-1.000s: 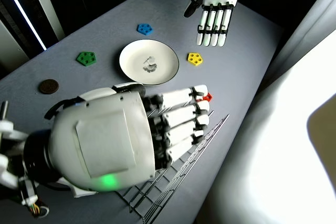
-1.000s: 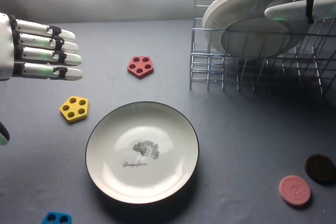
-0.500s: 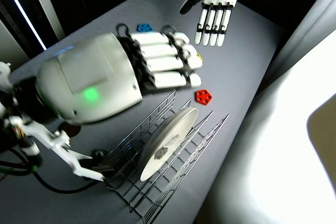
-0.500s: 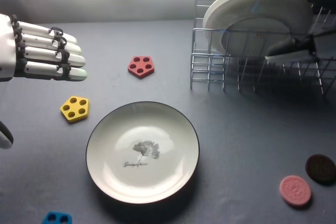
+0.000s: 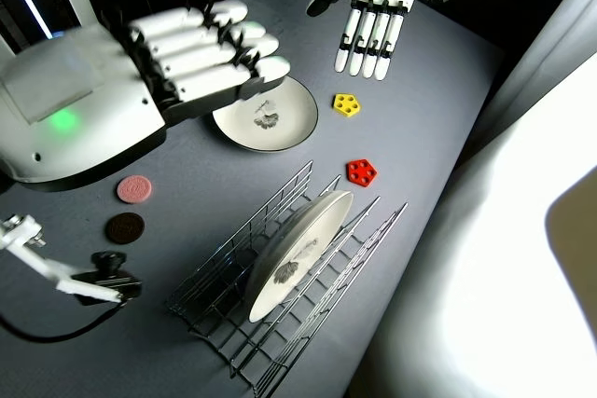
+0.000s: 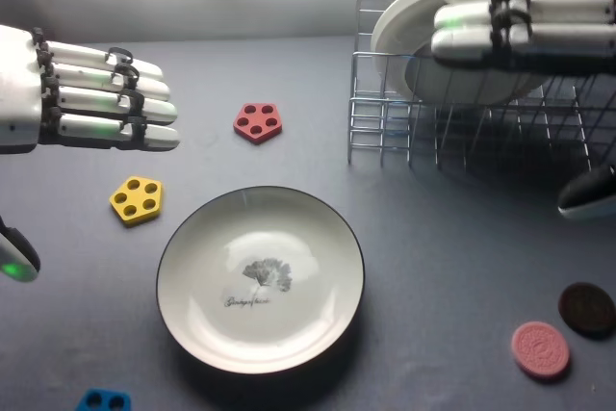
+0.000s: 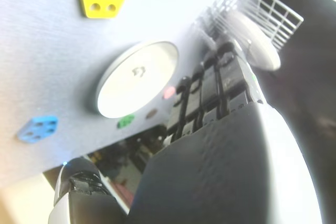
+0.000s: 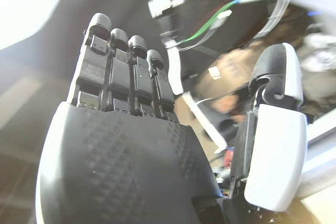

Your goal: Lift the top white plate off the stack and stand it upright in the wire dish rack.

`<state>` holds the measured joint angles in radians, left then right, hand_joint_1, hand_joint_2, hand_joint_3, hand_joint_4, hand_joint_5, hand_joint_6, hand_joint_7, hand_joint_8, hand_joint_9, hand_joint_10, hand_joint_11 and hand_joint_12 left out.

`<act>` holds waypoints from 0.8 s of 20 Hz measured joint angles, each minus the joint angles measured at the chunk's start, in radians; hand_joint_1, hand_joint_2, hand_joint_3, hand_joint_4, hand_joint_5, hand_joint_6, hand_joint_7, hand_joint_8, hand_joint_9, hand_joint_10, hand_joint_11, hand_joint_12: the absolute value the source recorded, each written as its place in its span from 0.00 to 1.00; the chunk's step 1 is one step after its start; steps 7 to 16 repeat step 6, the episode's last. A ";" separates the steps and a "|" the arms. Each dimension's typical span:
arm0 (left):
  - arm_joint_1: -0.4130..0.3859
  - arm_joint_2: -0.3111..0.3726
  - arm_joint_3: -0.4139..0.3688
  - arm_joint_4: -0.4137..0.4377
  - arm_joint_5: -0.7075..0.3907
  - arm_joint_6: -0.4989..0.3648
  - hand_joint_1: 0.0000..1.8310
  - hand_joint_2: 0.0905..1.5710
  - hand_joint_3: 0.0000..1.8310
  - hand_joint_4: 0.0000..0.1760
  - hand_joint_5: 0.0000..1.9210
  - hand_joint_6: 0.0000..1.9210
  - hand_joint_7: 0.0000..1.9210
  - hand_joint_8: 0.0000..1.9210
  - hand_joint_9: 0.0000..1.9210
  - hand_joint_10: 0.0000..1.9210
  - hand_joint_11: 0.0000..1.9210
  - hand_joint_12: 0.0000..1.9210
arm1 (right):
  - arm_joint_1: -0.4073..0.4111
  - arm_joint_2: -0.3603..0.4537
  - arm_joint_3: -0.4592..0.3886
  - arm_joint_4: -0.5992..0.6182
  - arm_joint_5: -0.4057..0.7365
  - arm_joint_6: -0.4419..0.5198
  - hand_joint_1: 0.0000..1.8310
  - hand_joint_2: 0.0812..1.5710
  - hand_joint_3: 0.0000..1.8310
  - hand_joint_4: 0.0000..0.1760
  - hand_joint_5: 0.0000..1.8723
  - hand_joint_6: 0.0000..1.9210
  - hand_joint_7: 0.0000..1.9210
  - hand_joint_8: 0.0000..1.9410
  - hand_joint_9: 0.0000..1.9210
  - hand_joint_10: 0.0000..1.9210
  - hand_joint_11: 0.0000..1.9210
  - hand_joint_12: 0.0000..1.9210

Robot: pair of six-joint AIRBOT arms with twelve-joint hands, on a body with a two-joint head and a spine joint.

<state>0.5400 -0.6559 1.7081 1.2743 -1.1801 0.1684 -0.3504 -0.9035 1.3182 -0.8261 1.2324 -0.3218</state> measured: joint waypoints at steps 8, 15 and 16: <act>0.000 0.009 -0.011 -0.027 -0.010 0.016 0.00 0.55 0.00 0.00 0.01 0.00 0.01 0.01 0.01 0.00 0.01 0.01 | -0.069 0.026 -0.048 -0.003 -0.020 -0.010 0.37 0.58 0.00 0.00 0.07 0.00 0.07 0.00 0.07 0.00 0.11 0.00; 0.000 0.009 -0.011 -0.027 -0.010 0.016 0.00 0.55 0.00 0.00 0.01 0.00 0.01 0.01 0.01 0.00 0.01 0.01 | -0.069 0.026 -0.048 -0.003 -0.020 -0.010 0.37 0.58 0.00 0.00 0.07 0.00 0.07 0.00 0.07 0.00 0.11 0.00; 0.000 0.009 -0.011 -0.027 -0.010 0.016 0.00 0.55 0.00 0.00 0.01 0.00 0.01 0.01 0.01 0.00 0.01 0.01 | -0.069 0.026 -0.048 -0.003 -0.020 -0.010 0.37 0.58 0.00 0.00 0.07 0.00 0.07 0.00 0.07 0.00 0.11 0.00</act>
